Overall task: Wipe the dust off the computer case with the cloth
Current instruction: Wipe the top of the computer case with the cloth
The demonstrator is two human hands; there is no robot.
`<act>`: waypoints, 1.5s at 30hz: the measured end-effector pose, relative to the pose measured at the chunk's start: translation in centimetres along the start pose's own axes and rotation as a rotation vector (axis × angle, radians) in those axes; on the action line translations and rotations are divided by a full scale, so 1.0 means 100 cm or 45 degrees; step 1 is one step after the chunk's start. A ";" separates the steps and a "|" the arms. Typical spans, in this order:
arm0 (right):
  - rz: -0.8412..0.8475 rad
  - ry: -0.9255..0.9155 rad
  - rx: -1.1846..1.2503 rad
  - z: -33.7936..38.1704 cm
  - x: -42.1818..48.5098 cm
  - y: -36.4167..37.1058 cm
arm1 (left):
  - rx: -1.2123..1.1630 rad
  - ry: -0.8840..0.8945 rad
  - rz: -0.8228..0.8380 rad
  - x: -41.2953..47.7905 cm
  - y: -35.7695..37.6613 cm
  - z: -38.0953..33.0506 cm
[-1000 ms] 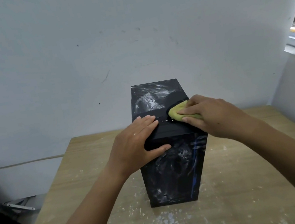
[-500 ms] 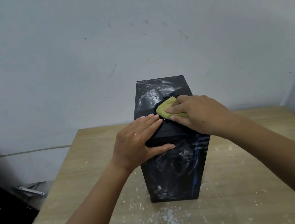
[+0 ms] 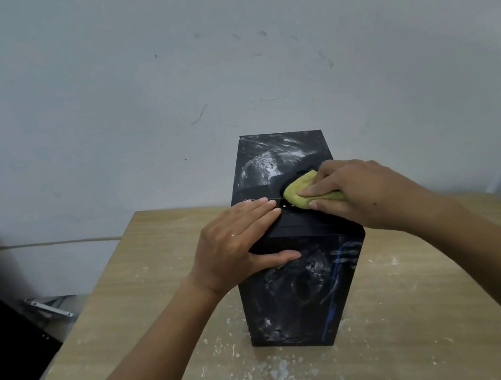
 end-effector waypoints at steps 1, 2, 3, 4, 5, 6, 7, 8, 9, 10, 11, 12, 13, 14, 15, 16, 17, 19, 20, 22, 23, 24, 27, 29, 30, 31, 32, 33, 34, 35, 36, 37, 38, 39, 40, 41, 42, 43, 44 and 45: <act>0.010 -0.019 -0.002 0.003 0.007 0.002 | -0.005 0.003 -0.007 0.000 0.000 0.000; 0.025 -0.035 0.003 0.006 0.014 0.004 | -0.008 0.006 -0.017 0.000 0.000 -0.001; 0.047 -0.049 0.018 0.009 0.022 0.005 | -0.007 0.007 -0.029 -0.001 0.000 -0.001; 0.071 -0.058 0.038 0.011 0.028 0.006 | -0.005 0.009 -0.040 -0.001 0.000 -0.001; 0.095 -0.074 0.059 0.013 0.036 0.007 | 0.001 0.009 -0.049 -0.001 -0.001 0.000; 0.114 -0.096 0.080 0.015 0.042 0.008 | 0.003 0.010 -0.057 -0.001 0.000 0.000; 0.131 -0.117 0.100 0.016 0.047 0.008 | 0.001 0.015 -0.060 -0.001 0.000 0.000; 0.149 -0.142 0.117 0.019 0.054 0.008 | 0.001 0.016 -0.062 -0.001 0.000 0.000; 0.168 -0.158 0.140 0.021 0.059 0.009 | 0.003 0.019 -0.065 -0.002 0.001 0.000; 0.189 -0.176 0.172 0.025 0.065 0.009 | 0.007 0.021 -0.069 -0.002 0.001 0.000; 0.209 -0.197 0.211 0.029 0.071 0.010 | 0.008 0.021 -0.070 -0.002 0.001 0.000; 0.226 -0.223 0.253 0.035 0.076 0.012 | 0.008 0.023 -0.070 -0.002 0.001 0.000; 0.244 -0.249 0.290 0.043 0.081 0.014 | 0.013 0.026 -0.074 -0.002 0.001 0.000; 0.268 -0.272 0.314 0.052 0.085 0.017 | 0.021 0.027 -0.081 -0.002 0.001 0.000; 0.294 -0.294 0.324 0.060 0.090 0.021 | 0.024 0.028 -0.089 -0.002 0.000 0.000; 0.317 -0.314 0.316 0.068 0.092 0.024 | 0.020 0.028 -0.092 -0.001 0.000 0.001; 0.332 -0.322 0.296 0.072 0.095 0.027 | 0.013 0.025 -0.094 -0.001 0.000 0.000; 0.335 -0.331 0.252 0.074 0.097 0.029 | 0.005 0.020 -0.099 -0.001 0.001 0.001; 0.336 -0.339 0.246 0.073 0.096 0.029 | -0.002 0.017 -0.096 -0.001 0.000 0.001; 0.319 -0.361 0.256 0.066 0.091 0.028 | 0.000 0.013 -0.095 -0.001 0.000 0.001; 0.300 -0.369 0.264 0.062 0.089 0.028 | 0.008 0.013 -0.094 -0.001 0.001 0.001; 0.277 -0.373 0.267 0.058 0.086 0.027 | 0.014 0.015 -0.090 -0.001 0.001 0.001; 0.217 -0.358 0.280 0.052 0.080 0.028 | 0.013 0.024 -0.078 -0.001 0.001 0.000; 0.194 -0.343 0.304 0.050 0.078 0.028 | 0.009 0.025 -0.077 -0.001 0.001 0.001; 0.183 -0.333 0.310 0.049 0.077 0.028 | 0.007 0.024 -0.079 -0.001 0.001 0.001; 0.173 -0.321 0.313 0.048 0.077 0.028 | 0.005 0.023 -0.082 -0.001 0.001 0.001; 0.163 -0.306 0.305 0.047 0.076 0.027 | 0.002 0.020 -0.084 0.000 0.000 0.001; 0.150 -0.284 0.284 0.044 0.075 0.026 | -0.001 0.017 -0.084 -0.001 0.000 0.001; 0.136 -0.259 0.254 0.040 0.073 0.024 | 0.000 0.015 -0.083 -0.001 0.000 0.001; 0.129 -0.227 0.227 0.034 0.070 0.022 | -0.002 0.012 -0.082 -0.001 0.000 0.001; 0.130 -0.199 0.203 0.029 0.065 0.019 | -0.006 0.012 -0.083 -0.001 0.000 0.001; 0.136 -0.179 0.176 0.023 0.058 0.017 | -0.012 0.014 -0.086 -0.001 0.000 0.001; 0.141 -0.169 0.142 0.018 0.050 0.014 | -0.018 0.015 -0.090 -0.001 0.000 0.001; 0.145 -0.164 0.116 0.014 0.043 0.012 | -0.021 0.016 -0.093 -0.001 0.000 0.001; 0.147 -0.150 0.107 0.009 0.035 0.010 | -0.026 0.014 -0.089 -0.001 0.001 0.001; 0.148 -0.123 0.115 0.003 0.027 0.008 | -0.034 0.012 -0.079 -0.001 0.001 0.001; 0.146 -0.096 0.128 -0.002 0.021 0.005 | -0.038 0.011 -0.069 -0.001 0.001 0.001; 0.144 -0.068 0.140 -0.008 0.016 0.003 | -0.039 0.009 -0.058 -0.002 0.002 0.001; 0.141 -0.041 0.153 -0.014 0.011 0.000 | -0.038 0.009 -0.050 -0.002 0.002 0.002; 0.137 -0.019 0.170 -0.018 0.008 -0.002 | -0.035 0.010 -0.043 -0.002 0.003 0.002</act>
Point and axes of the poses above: each hand's wrist, its own x-axis towards the middle knuckle, its own y-axis out of the palm, z = x × y, the point moved 6 cm from there along x, towards the middle knuckle, and after that the axes turned 6 degrees about x, right-handed, at the moved point
